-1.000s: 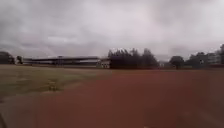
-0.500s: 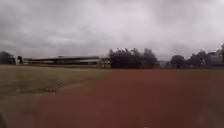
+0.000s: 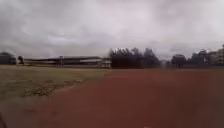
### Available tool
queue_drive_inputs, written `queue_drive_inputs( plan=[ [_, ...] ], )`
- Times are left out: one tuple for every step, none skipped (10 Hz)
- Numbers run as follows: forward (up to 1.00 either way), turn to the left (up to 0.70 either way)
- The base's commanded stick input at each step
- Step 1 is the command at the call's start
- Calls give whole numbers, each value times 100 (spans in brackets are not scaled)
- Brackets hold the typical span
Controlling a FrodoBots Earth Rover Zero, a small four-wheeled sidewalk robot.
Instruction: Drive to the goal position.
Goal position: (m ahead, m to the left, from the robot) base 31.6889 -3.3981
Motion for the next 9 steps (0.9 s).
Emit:
queue_drive_inputs(
  plan=[
    [70, 0],
    [70, 0],
    [70, 0],
    [70, 0],
    [70, 0],
    [70, 0],
    [70, 0],
    [70, 0],
    [70, 0]
  ],
)
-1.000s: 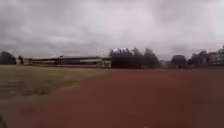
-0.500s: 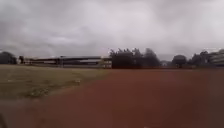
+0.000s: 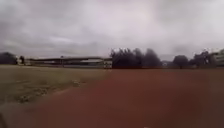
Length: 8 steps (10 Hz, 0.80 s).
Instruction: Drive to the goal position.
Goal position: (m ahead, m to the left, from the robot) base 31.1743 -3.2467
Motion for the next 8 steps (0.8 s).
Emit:
queue_drive_inputs(
  plan=[
    [70, 0],
    [70, 0],
    [70, 0],
    [70, 0],
    [70, 0],
    [70, 0],
    [70, 0],
    [70, 0]
  ],
)
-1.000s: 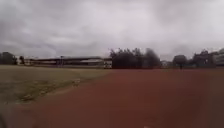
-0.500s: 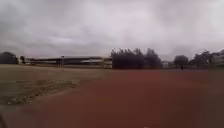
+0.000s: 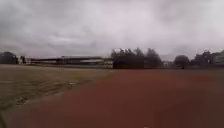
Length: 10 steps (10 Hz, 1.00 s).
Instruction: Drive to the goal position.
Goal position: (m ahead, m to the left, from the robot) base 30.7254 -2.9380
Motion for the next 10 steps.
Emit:
queue_drive_inputs(
  plan=[
    [70, 0],
    [70, 0],
    [70, 0],
    [70, 0],
    [70, 0],
    [70, 0],
    [70, 0],
    [70, 0],
    [70, 0],
    [70, 0]
  ],
)
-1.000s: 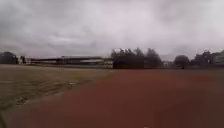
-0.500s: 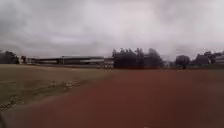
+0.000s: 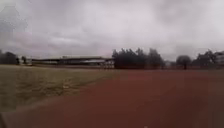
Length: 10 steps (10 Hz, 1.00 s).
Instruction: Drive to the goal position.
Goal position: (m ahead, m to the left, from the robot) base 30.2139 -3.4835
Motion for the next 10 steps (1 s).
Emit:
queue_drive_inputs(
  plan=[
    [70, 0],
    [70, 0],
    [70, 0],
    [70, 0],
    [70, 0],
    [70, 0],
    [70, 0],
    [70, 0],
    [70, 0],
    [70, 0]
  ],
)
